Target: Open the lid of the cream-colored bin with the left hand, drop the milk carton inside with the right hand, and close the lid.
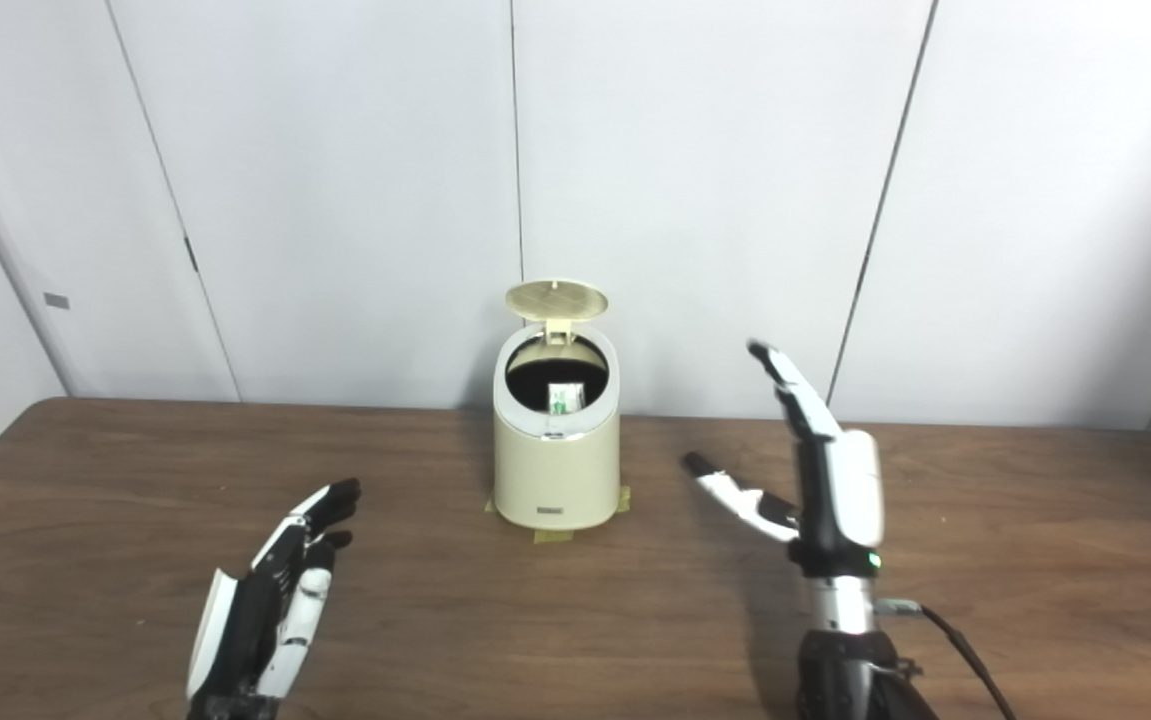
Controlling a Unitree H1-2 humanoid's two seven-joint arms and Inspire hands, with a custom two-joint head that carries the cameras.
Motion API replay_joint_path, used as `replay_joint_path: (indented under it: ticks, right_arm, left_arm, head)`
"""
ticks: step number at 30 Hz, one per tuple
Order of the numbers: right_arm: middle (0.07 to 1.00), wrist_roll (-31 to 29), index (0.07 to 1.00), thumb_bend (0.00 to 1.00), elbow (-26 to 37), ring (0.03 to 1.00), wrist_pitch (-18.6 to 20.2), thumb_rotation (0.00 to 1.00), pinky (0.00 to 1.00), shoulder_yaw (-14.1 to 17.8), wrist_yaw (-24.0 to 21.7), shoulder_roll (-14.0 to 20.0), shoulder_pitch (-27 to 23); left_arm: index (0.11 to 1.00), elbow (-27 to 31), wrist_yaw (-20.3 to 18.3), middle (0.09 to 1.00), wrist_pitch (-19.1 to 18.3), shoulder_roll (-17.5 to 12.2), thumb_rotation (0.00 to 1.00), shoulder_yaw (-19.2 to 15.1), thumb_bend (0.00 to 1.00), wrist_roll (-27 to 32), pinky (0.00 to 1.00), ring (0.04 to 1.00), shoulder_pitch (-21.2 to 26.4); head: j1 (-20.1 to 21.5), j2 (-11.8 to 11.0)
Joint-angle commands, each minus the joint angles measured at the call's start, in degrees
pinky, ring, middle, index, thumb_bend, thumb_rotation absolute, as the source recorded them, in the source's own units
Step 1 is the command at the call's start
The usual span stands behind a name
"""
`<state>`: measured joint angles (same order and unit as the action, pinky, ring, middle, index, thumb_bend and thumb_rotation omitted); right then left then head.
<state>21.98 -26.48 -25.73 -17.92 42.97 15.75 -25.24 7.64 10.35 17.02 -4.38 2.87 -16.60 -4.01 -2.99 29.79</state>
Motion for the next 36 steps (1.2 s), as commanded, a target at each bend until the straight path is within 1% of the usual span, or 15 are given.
replay_joint_path:
  ticks: [1, 3, 6, 9, 13, 15, 17, 20, 22, 25, 27, 29, 31, 33, 36]
  right_arm:
    - [0.701, -2.6, 0.702, 0.40, 4.3, 0.673, -1.1, 0.47, 0.58, 1.9, -4.7, -0.2, -0.1]
    - [0.672, -5.3, 0.683, 0.38, 7.7, 0.644, -0.1, 0.44, 0.55, 3.8, -9.1, -0.7, 2.1]
    - [0.682, -7.6, 0.694, 0.36, 12.2, 0.656, 2.1, 0.45, 0.57, 6.1, -14.7, -1.6, 5.3]
    - [0.708, -8.3, 0.715, 0.33, 14.8, 0.673, 3.0, 0.47, 0.58, 8.2, -18.5, -2.5, 8.0]
    - [0.737, -9.4, 0.738, 0.32, 16.8, 0.712, 4.4, 0.51, 0.62, 10.6, -22.1, -4.0, 10.6]
    - [0.750, -8.1, 0.753, 0.31, 18.3, 0.725, 6.3, 0.57, 0.64, 11.4, -23.6, -4.6, 12.0]
    - [0.752, -6.8, 0.756, 0.32, 19.9, 0.725, 8.2, 0.59, 0.63, 11.7, -24.8, -5.1, 13.4]
    - [0.752, -5.7, 0.759, 0.33, 21.2, 0.727, 10.0, 0.59, 0.63, 11.9, -26.1, -5.9, 15.1]
    - [0.755, -4.9, 0.762, 0.32, 21.1, 0.736, 10.6, 0.55, 0.64, 12.2, -26.5, -6.5, 15.6]
    - [0.765, -4.2, 0.776, 0.31, 20.4, 0.752, 10.8, 0.54, 0.67, 12.6, -27.2, -6.9, 15.8]
    - [0.776, -4.5, 0.787, 0.30, 19.8, 0.761, 10.8, 0.55, 0.68, 13.1, -27.7, -7.1, 16.0]
    - [0.788, -4.5, 0.798, 0.30, 19.2, 0.773, 10.6, 0.55, 0.70, 13.3, -28.0, -7.2, 16.1]
    - [0.793, -4.0, 0.803, 0.29, 18.8, 0.778, 10.3, 0.56, 0.70, 13.5, -28.0, -7.1, 16.0]
    - [0.795, -3.9, 0.803, 0.28, 18.4, 0.780, 10.4, 0.57, 0.71, 13.7, -28.1, -7.2, 16.0]
    - [0.789, -4.2, 0.794, 0.25, 17.4, 0.774, 9.5, 0.51, 0.70, 14.0, -28.0, -7.5, 15.9]
  left_arm:
    - [0.845, -3.6, 0.6, 0.860, 1.8, 1.2, 0.92, 0.3, 0.32, -1.2, 0.78, 0.852, -1.6]
    - [0.846, -3.6, 0.6, 0.861, 1.5, 1.2, 0.92, 0.2, 0.31, -0.8, 0.78, 0.851, -1.4]
    - [0.851, -3.9, 0.4, 0.864, 1.4, 1.1, 0.90, 0.2, 0.30, -0.1, 0.79, 0.854, -1.0]
    - [0.856, -4.4, 0.3, 0.867, 1.9, 0.8, 0.90, 0.2, 0.30, 0.2, 0.79, 0.860, -0.8]
    - [0.855, -4.7, 0.2, 0.865, 2.0, 0.6, 0.90, 0.1, 0.31, 0.6, 0.79, 0.861, -0.6]
    - [0.853, -4.7, 0.3, 0.862, 1.9, 0.5, 0.91, -0.1, 0.32, 0.5, 0.79, 0.856, -0.6]
    - [0.851, -4.7, 0.4, 0.860, 1.9, 0.4, 0.92, -0.3, 0.33, 0.5, 0.78, 0.851, -0.4]
    - [0.843, -5.0, 0.6, 0.857, 2.3, 0.2, 0.92, -0.6, 0.33, 0.2, 0.76, 0.840, 0.3]
    - [0.839, -5.1, 0.7, 0.852, 2.1, 0.0, 0.93, -0.9, 0.31, 0.0, 0.75, 0.835, 1.1]
    - [0.843, -4.8, 0.2, 0.855, 1.4, -0.4, 0.95, -1.1, 0.34, 0.0, 0.76, 0.839, 2.8]
    - [0.848, -3.9, -0.5, 0.857, -0.3, -0.8, 0.96, -1.2, 0.36, -0.4, 0.77, 0.843, 4.3]
    - [0.854, -3.1, -1.3, 0.860, -1.3, -1.5, 0.98, -1.2, 0.35, -0.8, 0.79, 0.849, 6.3]
    - [0.852, -1.9, -2.2, 0.861, -3.4, -2.0, 0.99, -1.4, 0.35, -1.8, 0.78, 0.847, 8.8]
    - [0.854, -0.1, -3.6, 0.865, -6.4, -2.4, 1.00, -1.6, 0.36, -2.1, 0.78, 0.855, 11.6]
    - [0.853, 1.0, -4.6, 0.865, -9.6, -3.4, 1.00, -1.5, 0.37, -4.7, 0.79, 0.859, 16.4]
  head:
    - [0.8, 0.3]
    - [1.2, 0.4]
    - [1.6, 0.4]
    - [1.7, 0.4]
    - [2.0, 0.4]
    - [2.1, 0.5]
    - [2.2, 0.6]
    - [2.2, 0.5]
    - [2.3, 0.3]
    - [2.4, 0.3]
    - [2.3, 0.3]
    - [2.2, 0.3]
    - [2.1, 0.4]
    - [2.0, 0.5]
    - [1.6, 0.6]
